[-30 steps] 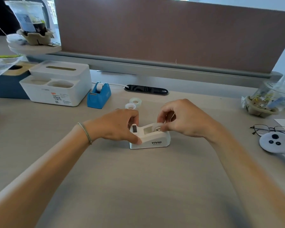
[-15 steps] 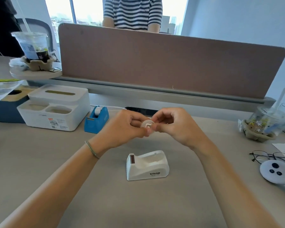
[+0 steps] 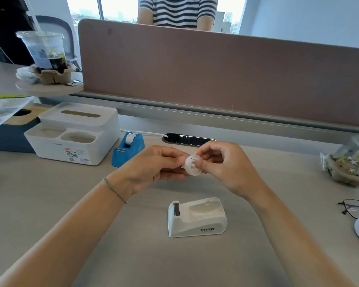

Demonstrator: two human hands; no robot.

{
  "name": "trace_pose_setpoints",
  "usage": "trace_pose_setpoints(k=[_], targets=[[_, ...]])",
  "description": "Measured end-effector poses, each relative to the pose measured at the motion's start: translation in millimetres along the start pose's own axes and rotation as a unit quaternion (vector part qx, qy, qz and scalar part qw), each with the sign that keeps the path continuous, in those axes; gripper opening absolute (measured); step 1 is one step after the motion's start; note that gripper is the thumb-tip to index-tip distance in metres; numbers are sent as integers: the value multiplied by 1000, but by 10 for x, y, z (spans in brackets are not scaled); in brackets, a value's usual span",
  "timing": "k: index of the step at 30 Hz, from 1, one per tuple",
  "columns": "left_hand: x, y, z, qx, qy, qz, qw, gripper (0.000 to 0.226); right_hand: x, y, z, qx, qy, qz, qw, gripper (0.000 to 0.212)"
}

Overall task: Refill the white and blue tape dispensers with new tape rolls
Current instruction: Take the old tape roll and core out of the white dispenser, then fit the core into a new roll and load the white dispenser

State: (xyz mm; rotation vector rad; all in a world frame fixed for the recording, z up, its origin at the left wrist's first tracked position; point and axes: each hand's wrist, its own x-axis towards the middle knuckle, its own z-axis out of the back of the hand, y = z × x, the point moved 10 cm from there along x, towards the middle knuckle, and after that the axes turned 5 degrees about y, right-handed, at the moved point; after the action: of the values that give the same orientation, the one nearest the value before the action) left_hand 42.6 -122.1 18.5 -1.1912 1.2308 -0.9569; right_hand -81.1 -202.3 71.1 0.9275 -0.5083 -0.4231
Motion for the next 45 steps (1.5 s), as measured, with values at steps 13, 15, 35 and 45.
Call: trace_pose_setpoints(k=[13, 15, 35, 45], targets=[[35, 93, 282, 111, -106, 7, 988, 22, -28, -903, -54, -206, 18, -161, 965, 9], [45, 106, 275, 107, -108, 6, 988, 22, -40, -931, -60, -206, 22, -166, 964, 7], [42, 9, 279, 164, -177, -60, 969, 17, -5, -240, -46, -38, -42, -44, 997, 10], [51, 114, 273, 579, -207, -48, 787, 33, 3, -262, 68, -34, -49, -37, 998, 6]])
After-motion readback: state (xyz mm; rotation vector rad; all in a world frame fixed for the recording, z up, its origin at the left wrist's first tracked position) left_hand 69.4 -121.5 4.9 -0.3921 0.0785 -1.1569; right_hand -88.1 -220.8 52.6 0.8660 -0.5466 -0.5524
